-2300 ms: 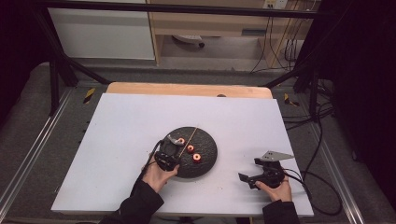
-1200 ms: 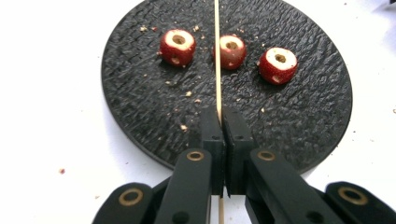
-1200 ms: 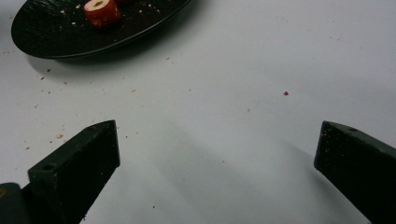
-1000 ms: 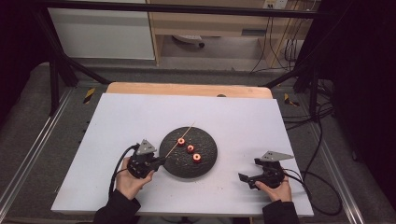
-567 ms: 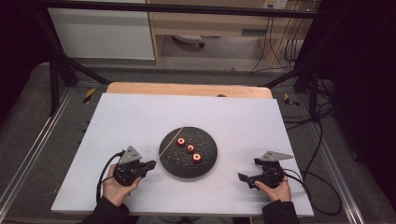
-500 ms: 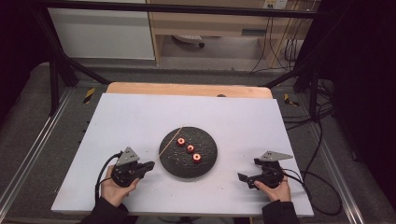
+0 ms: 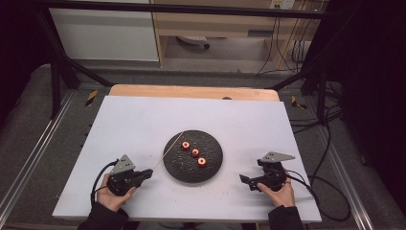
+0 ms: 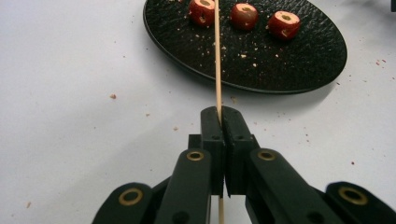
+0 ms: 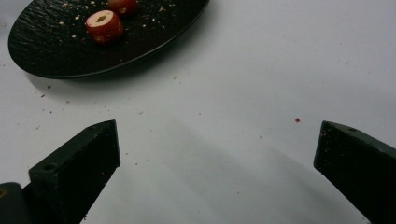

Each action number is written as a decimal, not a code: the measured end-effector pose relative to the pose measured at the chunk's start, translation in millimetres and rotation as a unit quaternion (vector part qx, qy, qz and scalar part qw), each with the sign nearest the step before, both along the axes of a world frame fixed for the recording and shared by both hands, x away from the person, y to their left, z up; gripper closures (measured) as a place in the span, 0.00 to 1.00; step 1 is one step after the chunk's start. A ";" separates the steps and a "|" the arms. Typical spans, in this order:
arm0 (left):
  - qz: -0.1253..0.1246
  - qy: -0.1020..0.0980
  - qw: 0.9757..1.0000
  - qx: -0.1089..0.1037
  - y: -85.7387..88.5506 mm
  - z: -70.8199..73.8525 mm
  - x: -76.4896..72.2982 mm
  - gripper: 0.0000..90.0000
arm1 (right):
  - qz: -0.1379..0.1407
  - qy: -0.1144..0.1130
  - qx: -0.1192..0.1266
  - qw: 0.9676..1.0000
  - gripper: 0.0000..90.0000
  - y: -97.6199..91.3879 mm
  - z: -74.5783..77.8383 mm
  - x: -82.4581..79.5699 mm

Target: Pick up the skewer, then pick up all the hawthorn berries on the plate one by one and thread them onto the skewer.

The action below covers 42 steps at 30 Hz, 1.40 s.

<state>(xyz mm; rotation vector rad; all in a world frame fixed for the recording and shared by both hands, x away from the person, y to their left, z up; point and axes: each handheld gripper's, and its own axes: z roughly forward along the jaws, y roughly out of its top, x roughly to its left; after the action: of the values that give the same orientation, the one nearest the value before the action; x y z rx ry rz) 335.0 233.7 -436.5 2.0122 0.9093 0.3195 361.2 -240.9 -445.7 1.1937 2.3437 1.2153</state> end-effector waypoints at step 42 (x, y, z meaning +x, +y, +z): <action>-0.012 -0.006 1.000 0.005 5.9 -6.6 -4.8 0.98 | 0.082 0.049 -0.102 0.990 0.09 124.1 48.5 48.5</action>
<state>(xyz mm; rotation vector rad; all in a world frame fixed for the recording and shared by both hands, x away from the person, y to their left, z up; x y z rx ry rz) 330.2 239.6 -443.2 2.0273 0.8767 0.3243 409.7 -116.8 -397.2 1.0322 2.6096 0.9522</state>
